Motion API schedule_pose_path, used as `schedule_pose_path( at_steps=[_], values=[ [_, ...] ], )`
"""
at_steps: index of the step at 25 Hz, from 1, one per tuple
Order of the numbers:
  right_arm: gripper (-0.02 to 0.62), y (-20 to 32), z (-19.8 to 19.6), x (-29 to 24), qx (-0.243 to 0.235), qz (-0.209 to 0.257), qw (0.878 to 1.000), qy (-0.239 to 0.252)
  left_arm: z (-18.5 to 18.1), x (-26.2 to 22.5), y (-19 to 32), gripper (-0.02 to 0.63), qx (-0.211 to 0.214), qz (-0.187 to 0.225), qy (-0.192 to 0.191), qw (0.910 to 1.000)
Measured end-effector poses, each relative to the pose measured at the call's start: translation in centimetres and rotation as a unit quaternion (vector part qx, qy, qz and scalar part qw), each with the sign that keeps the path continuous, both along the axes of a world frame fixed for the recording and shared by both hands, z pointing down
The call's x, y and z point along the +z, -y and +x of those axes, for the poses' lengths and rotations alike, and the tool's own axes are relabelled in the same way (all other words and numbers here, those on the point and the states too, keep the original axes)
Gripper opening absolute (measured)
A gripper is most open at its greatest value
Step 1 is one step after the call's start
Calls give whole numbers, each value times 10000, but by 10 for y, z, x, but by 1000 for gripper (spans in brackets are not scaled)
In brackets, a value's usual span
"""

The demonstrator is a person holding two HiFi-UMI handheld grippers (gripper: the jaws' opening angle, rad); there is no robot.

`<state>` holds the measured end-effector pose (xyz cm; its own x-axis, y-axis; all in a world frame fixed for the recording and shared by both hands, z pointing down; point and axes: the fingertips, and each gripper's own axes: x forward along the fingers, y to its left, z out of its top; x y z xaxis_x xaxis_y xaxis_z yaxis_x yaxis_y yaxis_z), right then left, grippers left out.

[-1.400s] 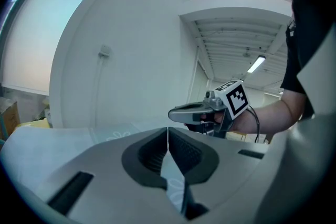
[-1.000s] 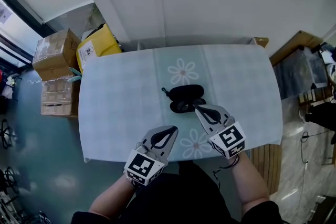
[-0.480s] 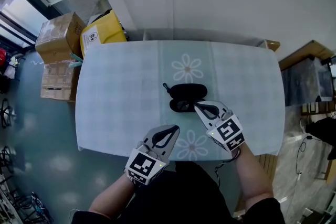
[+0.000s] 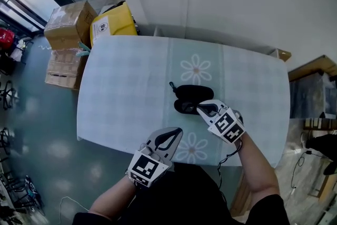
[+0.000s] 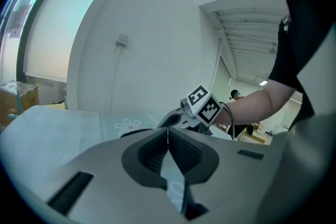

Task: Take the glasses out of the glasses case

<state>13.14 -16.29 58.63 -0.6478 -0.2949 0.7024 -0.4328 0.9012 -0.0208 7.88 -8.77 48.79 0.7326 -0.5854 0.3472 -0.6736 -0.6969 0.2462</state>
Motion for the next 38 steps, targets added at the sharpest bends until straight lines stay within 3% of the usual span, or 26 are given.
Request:
schedule_pose_path(
  at_steps=[4,7,20,31,38],
  values=[
    [28,2,0,19,-372,-119,9988,-299,-2,6,-4,31,-148,-55,33,9999],
    [78,4,1,31,-651,-182,9957,-634,-3,8,-5,31,-210,-92,49,9997],
    [92,7,-3,68,-1520,-600,9764,-1410,-14,12,-14,31,-473,-202,91,9986],
    [89,4,-5,86,-2024,-1250,9563,-1703,-21,17,-15,31,-574,-312,81,9978],
    [63,3,-7,87,-1895,-1557,9575,-1520,-22,19,-16,31,-557,-362,67,9978]
  ],
)
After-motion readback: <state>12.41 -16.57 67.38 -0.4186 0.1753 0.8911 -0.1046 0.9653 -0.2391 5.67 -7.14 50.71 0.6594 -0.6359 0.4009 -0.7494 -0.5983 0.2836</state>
